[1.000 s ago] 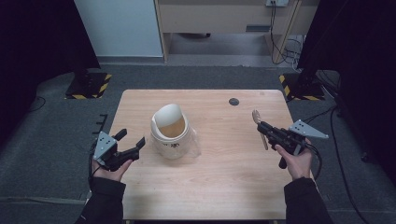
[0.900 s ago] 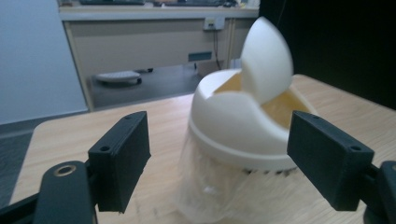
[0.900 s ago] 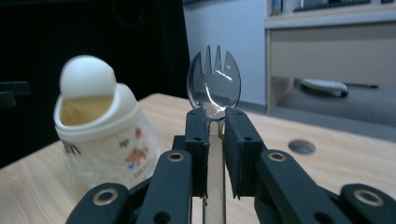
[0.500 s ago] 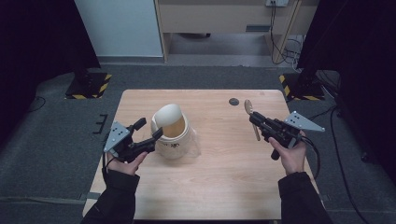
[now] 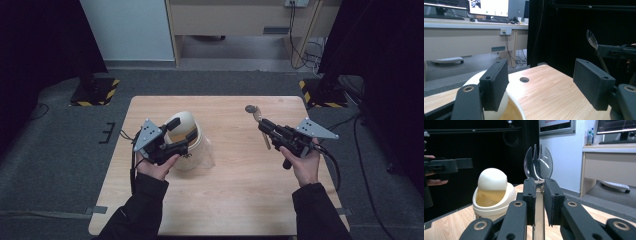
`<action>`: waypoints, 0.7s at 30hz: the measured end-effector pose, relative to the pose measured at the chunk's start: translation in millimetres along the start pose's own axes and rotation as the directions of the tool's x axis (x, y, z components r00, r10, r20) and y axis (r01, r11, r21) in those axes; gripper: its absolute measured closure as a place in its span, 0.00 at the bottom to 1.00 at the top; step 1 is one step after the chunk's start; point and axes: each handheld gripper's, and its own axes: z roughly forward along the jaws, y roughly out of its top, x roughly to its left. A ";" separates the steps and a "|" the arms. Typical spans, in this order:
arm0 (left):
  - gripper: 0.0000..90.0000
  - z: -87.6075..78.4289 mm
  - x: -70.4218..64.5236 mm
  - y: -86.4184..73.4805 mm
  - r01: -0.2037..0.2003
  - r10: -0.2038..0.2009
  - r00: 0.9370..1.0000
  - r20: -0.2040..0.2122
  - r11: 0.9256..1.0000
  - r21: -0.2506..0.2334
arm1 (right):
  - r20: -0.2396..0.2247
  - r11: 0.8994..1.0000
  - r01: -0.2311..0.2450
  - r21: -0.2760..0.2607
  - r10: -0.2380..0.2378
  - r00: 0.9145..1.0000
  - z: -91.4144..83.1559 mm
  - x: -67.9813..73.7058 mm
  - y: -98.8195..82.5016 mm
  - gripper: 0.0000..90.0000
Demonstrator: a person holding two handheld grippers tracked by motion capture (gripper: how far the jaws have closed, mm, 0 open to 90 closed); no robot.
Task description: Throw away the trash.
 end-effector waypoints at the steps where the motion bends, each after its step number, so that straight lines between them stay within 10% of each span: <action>1: 0.31 2.1 -0.7 0.8 0.001 -0.001 1.000 0.002 1.000 -0.002 | -0.004 1.000 0.001 -0.003 -0.001 1.000 0.8 0.5 1.4 0.89; 21: 0.38 39.1 -27.8 6.6 0.047 -0.045 0.996 0.083 0.999 -0.020 | -0.084 0.999 0.029 0.018 -0.027 0.996 13.2 21.7 -8.1 0.89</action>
